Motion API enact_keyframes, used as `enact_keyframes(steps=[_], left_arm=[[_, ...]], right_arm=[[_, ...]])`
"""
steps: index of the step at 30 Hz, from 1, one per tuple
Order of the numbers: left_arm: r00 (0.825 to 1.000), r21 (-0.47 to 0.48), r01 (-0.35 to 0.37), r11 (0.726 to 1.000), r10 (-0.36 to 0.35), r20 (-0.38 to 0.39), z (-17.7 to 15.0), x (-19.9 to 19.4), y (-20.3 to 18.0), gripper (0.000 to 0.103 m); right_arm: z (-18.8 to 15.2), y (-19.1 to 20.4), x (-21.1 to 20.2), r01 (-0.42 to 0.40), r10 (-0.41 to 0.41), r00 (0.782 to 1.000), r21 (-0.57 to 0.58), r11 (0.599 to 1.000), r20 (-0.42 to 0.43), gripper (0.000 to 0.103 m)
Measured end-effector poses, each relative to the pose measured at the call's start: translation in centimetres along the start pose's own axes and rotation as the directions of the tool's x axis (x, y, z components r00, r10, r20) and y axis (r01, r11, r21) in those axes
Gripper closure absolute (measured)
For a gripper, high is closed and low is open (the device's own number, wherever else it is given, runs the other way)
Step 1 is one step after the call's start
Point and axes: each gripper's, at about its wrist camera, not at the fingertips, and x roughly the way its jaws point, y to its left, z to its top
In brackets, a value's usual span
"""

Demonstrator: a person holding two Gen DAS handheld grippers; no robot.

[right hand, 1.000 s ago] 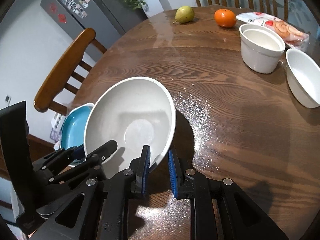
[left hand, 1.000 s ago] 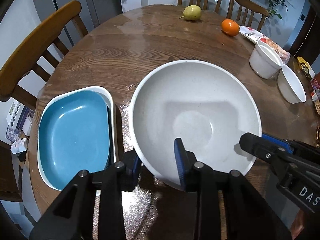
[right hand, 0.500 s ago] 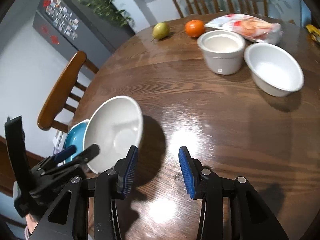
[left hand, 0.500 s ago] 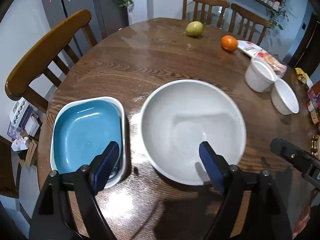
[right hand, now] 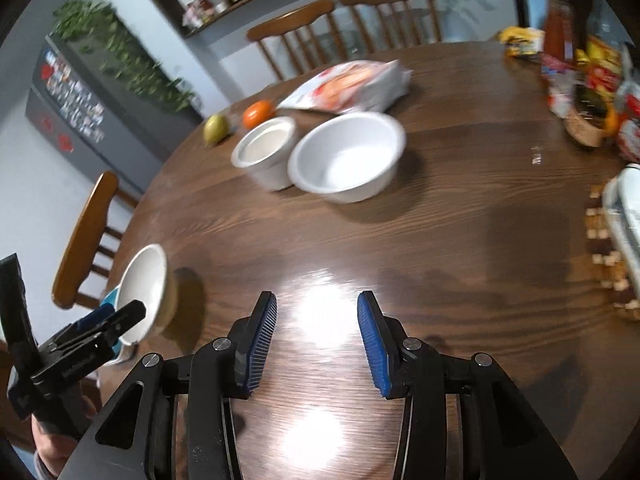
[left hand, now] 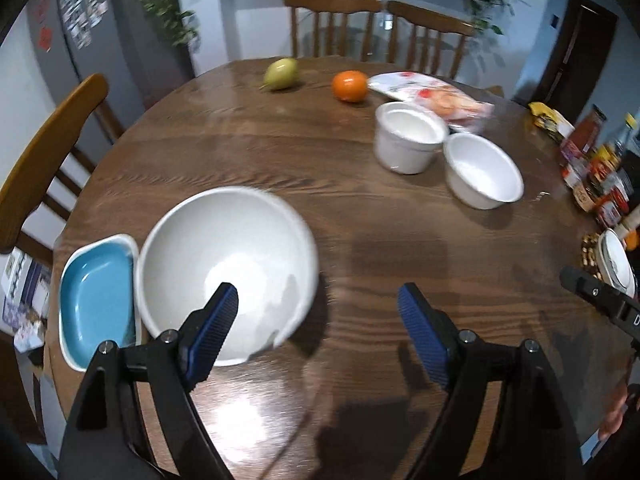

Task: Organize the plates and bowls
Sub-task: 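Move both grippers to the rim of the medium white bowl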

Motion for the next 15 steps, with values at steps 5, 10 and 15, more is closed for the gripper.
enact_keyframes(steps=[5,10,15], left_arm=[[0.999,0.056,0.022,0.998,-0.024,0.027,0.7,-0.2,-3.8,0.022],[0.998,0.058,0.035,0.998,-0.038,0.056,2.1,-0.3,-7.1,0.022],[0.996,0.026,0.023,0.999,-0.025,0.081,3.2,0.3,-9.3,0.021]], right_arm=[[1.1,-2.7,-2.1,0.032,-0.033,0.999,0.013,0.999,0.039,0.060],[2.8,-3.6,-3.2,0.073,-0.071,0.996,-0.044,0.996,0.047,0.060],[4.6,-3.2,-2.9,0.082,-0.077,0.996,-0.133,0.988,0.047,0.060]])
